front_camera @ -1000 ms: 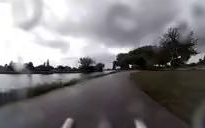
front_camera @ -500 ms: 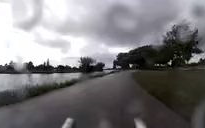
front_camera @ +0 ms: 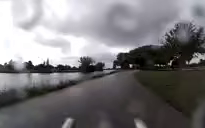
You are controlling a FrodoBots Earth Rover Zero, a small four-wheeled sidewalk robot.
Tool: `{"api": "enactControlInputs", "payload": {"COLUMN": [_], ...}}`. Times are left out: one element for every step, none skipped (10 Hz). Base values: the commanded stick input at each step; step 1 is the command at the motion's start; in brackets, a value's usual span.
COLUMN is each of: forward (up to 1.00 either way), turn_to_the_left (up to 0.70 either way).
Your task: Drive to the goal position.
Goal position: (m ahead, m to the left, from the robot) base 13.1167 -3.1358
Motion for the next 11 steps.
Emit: {"api": "enactControlInputs", "payload": {"forward": [1.0,1.0,1.0,1.0,1.0,1.0,1.0,1.0,1.0,1.0,1.0], "turn_to_the_left": [-0.26,-0.05,0.0,0.0,0.0,0.0,0.0,0.0,0.0,0.0,0.0]}}
